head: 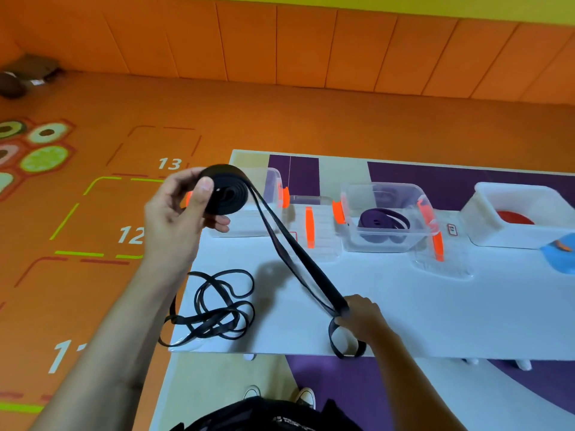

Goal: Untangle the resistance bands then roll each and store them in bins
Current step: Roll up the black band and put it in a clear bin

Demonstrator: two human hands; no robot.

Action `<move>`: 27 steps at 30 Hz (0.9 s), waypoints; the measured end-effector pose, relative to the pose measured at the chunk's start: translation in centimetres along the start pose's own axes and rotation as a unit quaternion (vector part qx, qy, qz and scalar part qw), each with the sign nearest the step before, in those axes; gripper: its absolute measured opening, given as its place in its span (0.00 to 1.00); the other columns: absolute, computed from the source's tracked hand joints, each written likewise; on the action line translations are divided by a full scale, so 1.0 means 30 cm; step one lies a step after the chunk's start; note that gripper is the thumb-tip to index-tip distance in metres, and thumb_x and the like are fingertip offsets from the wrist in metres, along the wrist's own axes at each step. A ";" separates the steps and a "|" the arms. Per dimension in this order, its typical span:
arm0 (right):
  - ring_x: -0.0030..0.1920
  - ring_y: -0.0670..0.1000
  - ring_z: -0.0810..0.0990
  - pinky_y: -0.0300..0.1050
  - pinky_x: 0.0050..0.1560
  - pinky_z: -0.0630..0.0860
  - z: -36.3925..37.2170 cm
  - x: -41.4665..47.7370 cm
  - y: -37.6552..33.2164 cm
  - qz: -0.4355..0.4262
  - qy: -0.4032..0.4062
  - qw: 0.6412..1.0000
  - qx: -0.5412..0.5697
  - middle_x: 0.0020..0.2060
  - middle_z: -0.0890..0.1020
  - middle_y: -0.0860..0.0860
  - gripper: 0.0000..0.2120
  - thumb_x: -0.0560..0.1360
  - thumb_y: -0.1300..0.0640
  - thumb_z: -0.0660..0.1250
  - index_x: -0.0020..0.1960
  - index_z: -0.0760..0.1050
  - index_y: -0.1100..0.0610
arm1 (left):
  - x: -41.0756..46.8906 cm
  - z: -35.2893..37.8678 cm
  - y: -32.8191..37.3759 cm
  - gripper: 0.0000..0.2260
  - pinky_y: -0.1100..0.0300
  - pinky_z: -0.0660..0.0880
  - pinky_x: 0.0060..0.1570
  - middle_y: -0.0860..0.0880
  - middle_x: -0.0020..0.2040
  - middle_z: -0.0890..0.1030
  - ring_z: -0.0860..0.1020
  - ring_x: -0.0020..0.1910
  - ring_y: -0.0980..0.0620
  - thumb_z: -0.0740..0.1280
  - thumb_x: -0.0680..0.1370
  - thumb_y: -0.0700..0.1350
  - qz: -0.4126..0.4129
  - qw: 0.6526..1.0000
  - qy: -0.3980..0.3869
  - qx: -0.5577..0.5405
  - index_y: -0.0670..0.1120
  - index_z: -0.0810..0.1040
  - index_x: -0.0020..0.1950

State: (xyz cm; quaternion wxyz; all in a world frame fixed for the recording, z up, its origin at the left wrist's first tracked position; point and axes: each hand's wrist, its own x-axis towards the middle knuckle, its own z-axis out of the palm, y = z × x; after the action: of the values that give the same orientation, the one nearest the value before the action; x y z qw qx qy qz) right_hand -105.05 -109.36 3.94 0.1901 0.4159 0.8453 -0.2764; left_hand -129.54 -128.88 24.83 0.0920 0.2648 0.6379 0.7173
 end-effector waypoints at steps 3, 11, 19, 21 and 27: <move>0.45 0.55 0.78 0.49 0.49 0.68 0.031 -0.001 0.024 0.030 0.038 0.998 -0.031 0.37 0.77 0.45 0.07 0.73 0.54 0.64 0.38 0.67 0.48 | 0.020 -0.015 -0.019 0.09 0.59 0.80 0.32 0.33 0.58 0.80 0.81 0.29 0.48 0.66 0.83 0.46 0.004 0.999 0.035 0.000 0.45 0.76 0.61; 0.54 0.55 0.79 0.49 0.52 0.69 0.096 -0.062 0.114 0.068 0.029 0.997 -0.017 0.48 0.79 0.48 0.14 0.71 0.40 0.70 0.47 0.70 0.47 | 0.038 -0.084 -0.053 0.07 0.60 0.80 0.31 0.53 0.47 0.82 0.81 0.27 0.54 0.66 0.83 0.48 0.024 0.994 0.107 0.020 0.47 0.76 0.58; 0.67 0.52 0.75 0.51 0.68 0.72 0.248 -0.023 0.287 0.043 -0.056 0.987 0.142 0.61 0.76 0.43 0.39 0.51 0.38 0.72 0.63 0.75 0.41 | 0.065 -0.166 -0.077 0.12 0.59 0.80 0.35 0.50 0.48 0.81 0.80 0.28 0.54 0.66 0.83 0.51 -0.002 0.990 0.143 0.010 0.44 0.75 0.61; 0.52 0.51 0.81 0.50 0.54 0.77 0.202 -0.077 0.236 0.039 0.003 0.986 0.161 0.44 0.81 0.42 0.17 0.57 0.43 0.75 0.43 0.75 0.43 | 0.062 -0.170 -0.086 0.13 0.59 0.81 0.36 0.49 0.48 0.81 0.80 0.28 0.54 0.66 0.83 0.50 -0.005 0.989 0.145 0.004 0.43 0.74 0.62; 0.38 0.55 0.76 0.48 0.37 0.71 0.143 -0.101 0.185 0.106 0.168 0.958 0.206 0.33 0.76 0.49 0.16 0.75 0.50 0.73 0.39 0.67 0.52 | 0.059 -0.182 -0.091 0.14 0.59 0.81 0.36 0.42 0.52 0.80 0.81 0.28 0.53 0.65 0.83 0.50 -0.001 0.989 0.150 0.005 0.42 0.74 0.63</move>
State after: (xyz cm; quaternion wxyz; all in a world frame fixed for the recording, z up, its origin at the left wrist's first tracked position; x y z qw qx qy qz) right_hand -98.41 -111.07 0.58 -0.0159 0.5739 0.7408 -0.3488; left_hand -134.30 -132.33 22.41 -0.0053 0.1538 0.6485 0.7455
